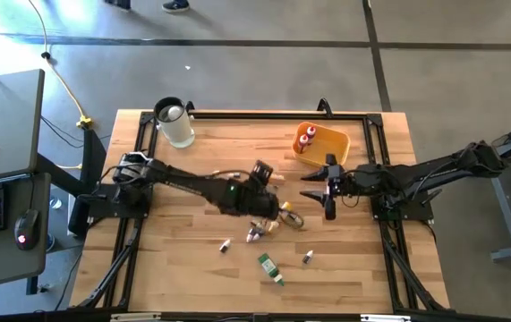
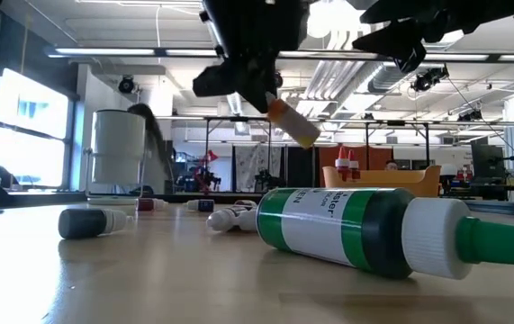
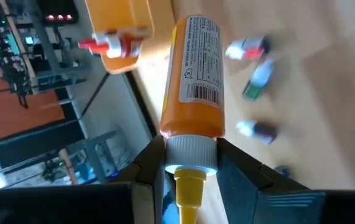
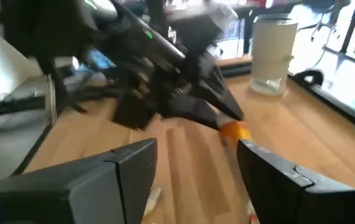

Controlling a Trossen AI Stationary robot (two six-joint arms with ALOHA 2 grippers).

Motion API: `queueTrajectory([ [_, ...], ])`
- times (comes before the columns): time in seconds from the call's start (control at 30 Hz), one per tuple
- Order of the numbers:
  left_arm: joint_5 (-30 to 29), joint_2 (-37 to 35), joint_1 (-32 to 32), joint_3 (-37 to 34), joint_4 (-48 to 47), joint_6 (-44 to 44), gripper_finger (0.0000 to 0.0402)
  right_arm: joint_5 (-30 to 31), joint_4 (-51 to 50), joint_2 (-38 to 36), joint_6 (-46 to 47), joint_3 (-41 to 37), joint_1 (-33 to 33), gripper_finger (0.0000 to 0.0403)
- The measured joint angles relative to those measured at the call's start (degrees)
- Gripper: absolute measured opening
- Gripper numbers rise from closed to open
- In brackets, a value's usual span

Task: Pick & Place food coloring
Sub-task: Put the bottom large yellow food coloring bottle into the yellow bin

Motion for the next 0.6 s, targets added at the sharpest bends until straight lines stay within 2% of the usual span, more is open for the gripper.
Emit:
queueTrajectory([
  [0.2, -2.56, 0.0, 4.34, 0.0, 1.56, 6.12, 0.0098, 7.32, -0.59, 0.09, -0.1, 0.0, -0.02, 0.0216],
  [0.4, -2.17, 0.0, 5.26, 0.0, 2.22, 7.55, 0.0098, 8.2, 2.75, 0.2, -0.55, 0.0, -0.35, 0.0216],
  [0.47, -1.9, 0.0, 5.23, 0.0, 2.34, 7.55, 0.0098, 10.79, 3.73, 0.91, -1.61, 0.0, -0.65, 0.0216],
  [0.53, -1.57, 0.0, 5.12, -0.02, 3.29, 7.52, 0.0098, 12.69, 3.05, 1.18, -0.86, 0.0, -1.09, 0.0216],
  [0.6, -1.69, 0.0, 4.85, -0.02, 3.9, 7.48, 0.0098, 11.86, 1.89, 1.82, 0.61, 0.02, -1.98, 0.0216],
])
